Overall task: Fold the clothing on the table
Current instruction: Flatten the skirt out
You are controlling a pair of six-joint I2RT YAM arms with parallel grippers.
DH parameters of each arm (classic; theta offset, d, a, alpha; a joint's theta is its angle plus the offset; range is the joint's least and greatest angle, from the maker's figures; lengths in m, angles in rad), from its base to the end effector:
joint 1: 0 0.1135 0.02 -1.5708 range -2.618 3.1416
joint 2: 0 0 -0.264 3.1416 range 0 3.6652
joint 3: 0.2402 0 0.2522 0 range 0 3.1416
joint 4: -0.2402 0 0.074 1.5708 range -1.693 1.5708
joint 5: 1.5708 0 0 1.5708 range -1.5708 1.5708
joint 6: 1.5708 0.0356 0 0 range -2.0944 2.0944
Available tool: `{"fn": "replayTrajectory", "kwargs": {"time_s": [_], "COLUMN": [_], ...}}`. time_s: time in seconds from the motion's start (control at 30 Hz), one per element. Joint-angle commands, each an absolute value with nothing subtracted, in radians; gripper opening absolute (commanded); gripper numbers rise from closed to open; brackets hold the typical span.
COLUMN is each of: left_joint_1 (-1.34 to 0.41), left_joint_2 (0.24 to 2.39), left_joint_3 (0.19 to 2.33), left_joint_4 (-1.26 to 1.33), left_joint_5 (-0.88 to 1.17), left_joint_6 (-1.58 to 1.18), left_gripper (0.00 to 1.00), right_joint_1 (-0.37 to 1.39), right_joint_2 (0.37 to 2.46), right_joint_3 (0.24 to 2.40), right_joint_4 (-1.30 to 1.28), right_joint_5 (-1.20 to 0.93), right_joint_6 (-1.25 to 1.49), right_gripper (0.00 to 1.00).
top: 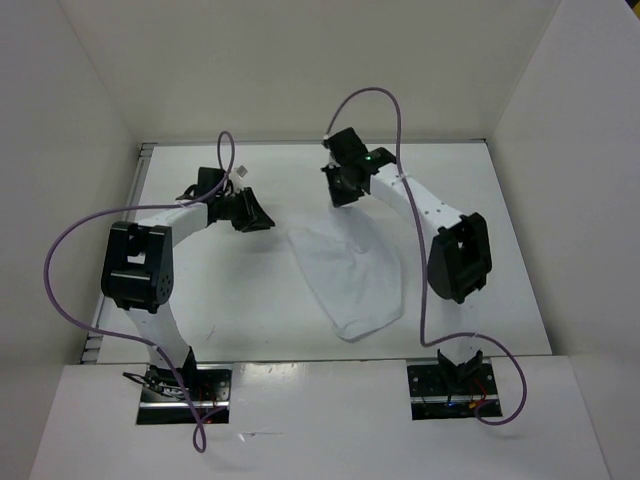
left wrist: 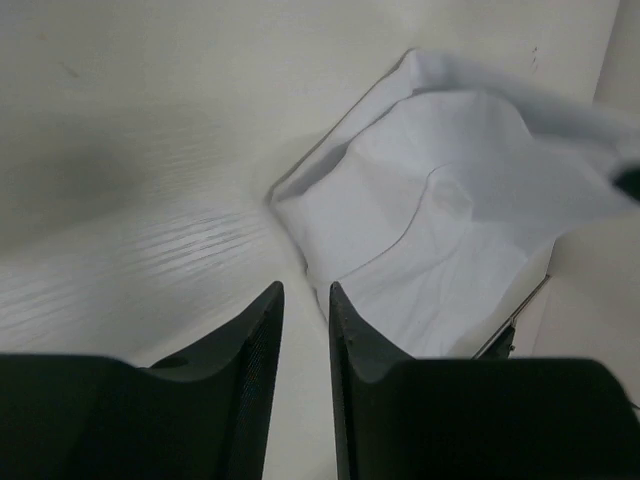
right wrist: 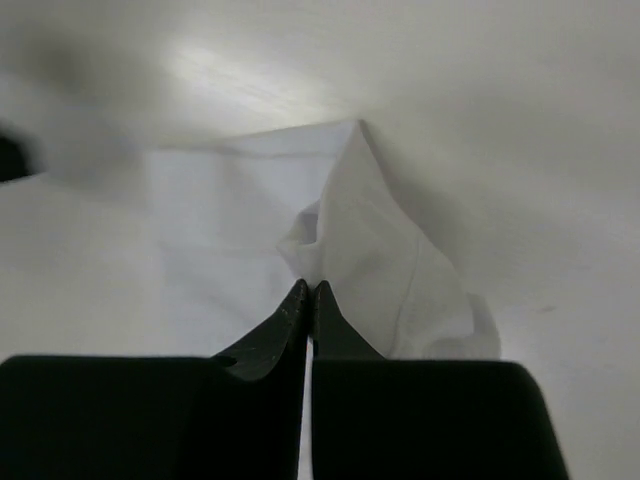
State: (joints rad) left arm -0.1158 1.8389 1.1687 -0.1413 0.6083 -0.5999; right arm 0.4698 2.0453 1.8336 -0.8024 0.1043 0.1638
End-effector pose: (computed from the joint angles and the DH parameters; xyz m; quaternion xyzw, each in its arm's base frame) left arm 0.3853 -0.0653 0.1881 -0.1047 0.8869 -0.3844 0.2338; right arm 0.4034 0.2007 0.2626 -0.1322 0.9512 0.0379 0.2764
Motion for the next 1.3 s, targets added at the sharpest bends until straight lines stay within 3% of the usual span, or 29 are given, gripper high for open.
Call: {"fn": "replayTrajectory", "kwargs": {"time_s": [0.0,0.13,0.23,0.5,0.77,0.93,1.0,1.03,1.17,1.27], "left_joint_1": [-0.071,-0.046,-0.037,-0.037,-0.047,-0.174,-0.234,-0.289,-0.385,-0.477], "left_joint_2": [1.792,1.782,1.782,1.792,1.782,1.859,1.882,1.893,1.879,1.879], "left_joint_3": [1.143,1.132,1.132,1.132,1.132,1.344,1.446,1.486,1.511,1.531], "left_joint_4": [-0.152,-0.152,-0.152,-0.143,-0.120,-0.298,-0.404,-0.473,-0.471,-0.471], "left_joint_5": [0.630,0.630,0.630,0.649,0.756,0.918,0.870,0.797,0.720,0.606], "left_joint_6": [-0.563,-0.563,-0.563,-0.563,-0.551,-0.373,-0.226,-0.183,-0.039,0.049], "left_gripper": [0.32,0.32,0.32,0.32,0.34,0.36,0.40,0.50,0.68,0.72], "right_joint_1": [0.555,0.505,0.350,0.074,0.044,0.044,0.044,0.044,0.044,0.044], "right_joint_2": [1.804,1.622,1.594,1.908,2.036,2.056,2.056,2.056,2.037,2.028], "right_joint_3": [1.910,1.792,1.697,1.586,1.554,1.554,1.545,1.545,1.545,1.545], "right_joint_4": [-0.844,-0.752,-0.727,-0.638,-0.601,-0.592,-0.592,-0.592,-0.592,-0.592], "right_joint_5": [-0.105,-0.189,-0.131,-0.094,0.040,0.025,0.025,0.025,0.006,0.006], "right_joint_6": [0.218,0.316,0.405,0.511,0.551,0.551,0.551,0.551,0.541,0.541], "right_gripper": [0.00,0.00,0.00,0.00,0.00,0.00,0.00,0.00,0.00,0.00]}}
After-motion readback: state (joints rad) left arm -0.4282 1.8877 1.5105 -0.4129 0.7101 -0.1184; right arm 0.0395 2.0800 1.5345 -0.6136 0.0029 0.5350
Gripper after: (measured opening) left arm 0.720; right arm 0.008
